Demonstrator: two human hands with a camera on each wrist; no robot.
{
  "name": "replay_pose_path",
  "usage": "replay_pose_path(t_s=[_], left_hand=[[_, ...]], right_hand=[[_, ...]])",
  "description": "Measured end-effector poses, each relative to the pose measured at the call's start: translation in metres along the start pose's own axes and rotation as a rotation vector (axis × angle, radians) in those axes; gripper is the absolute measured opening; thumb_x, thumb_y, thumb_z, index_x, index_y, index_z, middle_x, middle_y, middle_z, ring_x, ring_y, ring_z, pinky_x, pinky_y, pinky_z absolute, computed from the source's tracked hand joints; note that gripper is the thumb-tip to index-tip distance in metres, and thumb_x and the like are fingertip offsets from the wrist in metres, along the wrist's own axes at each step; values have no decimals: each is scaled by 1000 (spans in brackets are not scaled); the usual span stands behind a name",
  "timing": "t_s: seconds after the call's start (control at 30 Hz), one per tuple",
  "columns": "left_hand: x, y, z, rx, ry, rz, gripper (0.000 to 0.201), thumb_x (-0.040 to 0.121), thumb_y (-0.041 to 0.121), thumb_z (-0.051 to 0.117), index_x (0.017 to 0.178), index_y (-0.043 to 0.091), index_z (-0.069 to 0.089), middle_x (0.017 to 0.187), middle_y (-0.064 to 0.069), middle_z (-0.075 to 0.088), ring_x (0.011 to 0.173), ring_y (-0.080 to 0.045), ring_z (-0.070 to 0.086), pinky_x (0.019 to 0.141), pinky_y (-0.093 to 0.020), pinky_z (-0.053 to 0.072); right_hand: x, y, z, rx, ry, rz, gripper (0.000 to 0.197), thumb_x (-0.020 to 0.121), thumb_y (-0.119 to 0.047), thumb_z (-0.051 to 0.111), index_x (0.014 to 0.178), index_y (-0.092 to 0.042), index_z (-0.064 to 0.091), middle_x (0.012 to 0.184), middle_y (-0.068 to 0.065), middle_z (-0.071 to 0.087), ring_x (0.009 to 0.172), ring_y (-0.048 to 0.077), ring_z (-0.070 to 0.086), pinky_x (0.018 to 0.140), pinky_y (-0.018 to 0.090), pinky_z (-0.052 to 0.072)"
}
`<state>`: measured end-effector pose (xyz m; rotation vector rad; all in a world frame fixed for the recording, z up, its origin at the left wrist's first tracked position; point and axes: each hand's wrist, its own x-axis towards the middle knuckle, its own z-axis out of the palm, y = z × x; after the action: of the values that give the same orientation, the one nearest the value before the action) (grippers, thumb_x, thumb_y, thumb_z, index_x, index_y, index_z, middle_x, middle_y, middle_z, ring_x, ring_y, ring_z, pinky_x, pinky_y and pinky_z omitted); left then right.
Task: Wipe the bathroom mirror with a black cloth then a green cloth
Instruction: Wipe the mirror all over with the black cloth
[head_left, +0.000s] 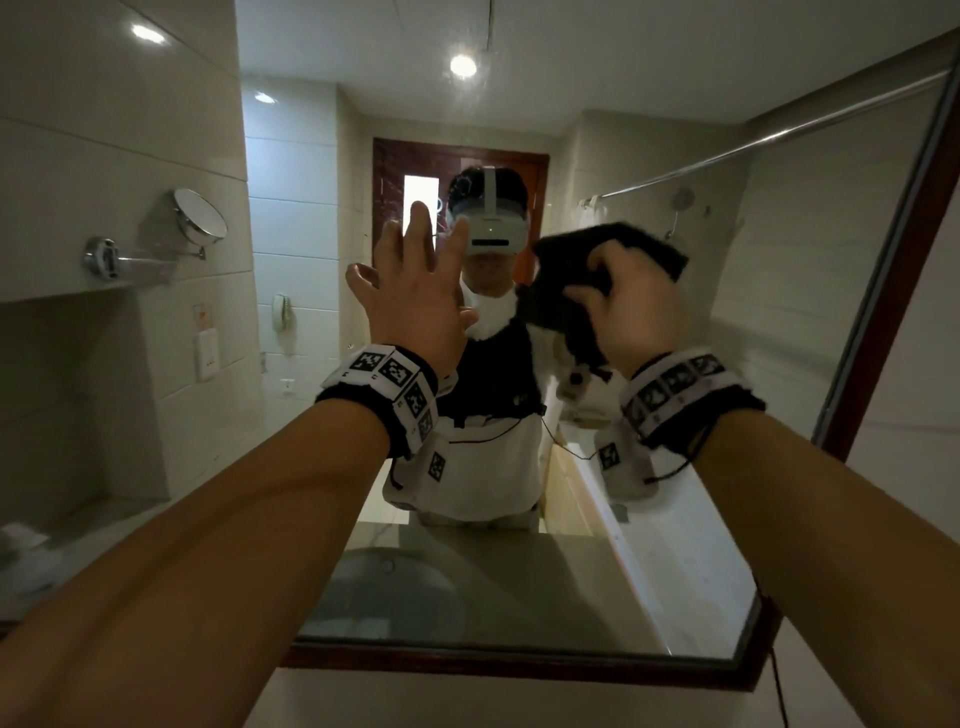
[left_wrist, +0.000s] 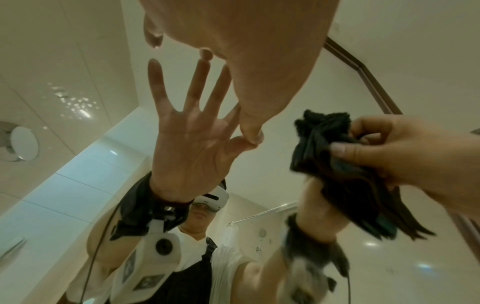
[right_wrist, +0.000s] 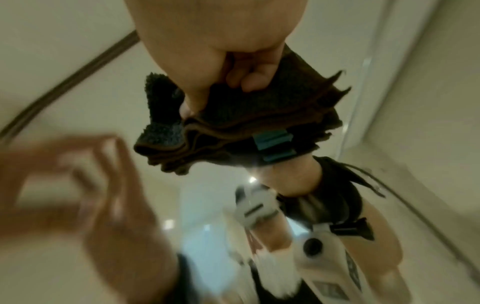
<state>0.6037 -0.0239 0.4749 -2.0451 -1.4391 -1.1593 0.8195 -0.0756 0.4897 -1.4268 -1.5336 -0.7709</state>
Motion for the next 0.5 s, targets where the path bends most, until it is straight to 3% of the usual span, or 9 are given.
replay_pose_path(t_s=[0.07, 0.17, 0.23, 0.33, 0.4, 0.5], left_hand=[[1, -1, 0, 4, 2, -9, 93, 86, 39, 70, 156, 38, 8, 166, -7, -5, 151, -36, 1, 111, -71, 16], [0, 1, 2, -1, 8, -12, 93, 85, 39, 71, 156, 38, 11, 166, -7, -4, 151, -36, 2, 111, -71, 17], [0, 1, 1, -4, 14, -10, 93, 84, 38, 72, 156, 38, 12, 166, -8, -2, 150, -37, 3, 111, -71, 17], [0, 2, 0, -18, 10, -12, 93, 84, 36, 73, 155, 38, 14, 166, -8, -2, 150, -37, 2, 111, -71, 15], [-1, 3, -1, -10, 14, -14, 93, 83, 37, 74, 155, 38, 15, 166, -8, -2, 150, -37, 3, 111, -72, 15], [-1, 1, -2, 16, 10, -12, 94, 83, 41, 73, 156, 38, 13, 166, -8, -1, 150, -36, 3, 111, -71, 16]], right_hand=[[22, 2, -11, 57, 94, 134, 24, 88, -36, 68, 104, -21, 57, 100, -4, 56, 87, 12, 50, 72, 27, 35], [13, -4, -6, 56, 76, 157, 27, 89, -35, 67, 107, -18, 58, 101, -2, 55, 86, 12, 47, 71, 26, 33], [-9, -11, 10, 21, 25, 62, 25, 89, -35, 65, 106, -18, 58, 96, -5, 51, 83, 12, 48, 68, 27, 34], [-52, -26, 39, -43, -71, -133, 20, 86, -35, 64, 99, -20, 61, 90, -1, 61, 80, 20, 61, 68, 29, 45], [-76, -32, 53, -62, -156, -209, 19, 82, -31, 71, 95, -18, 64, 87, 1, 66, 77, 23, 64, 67, 27, 44], [-94, -29, 61, -42, -224, -286, 20, 82, -28, 73, 96, -16, 65, 90, 5, 68, 75, 27, 65, 62, 33, 53]])
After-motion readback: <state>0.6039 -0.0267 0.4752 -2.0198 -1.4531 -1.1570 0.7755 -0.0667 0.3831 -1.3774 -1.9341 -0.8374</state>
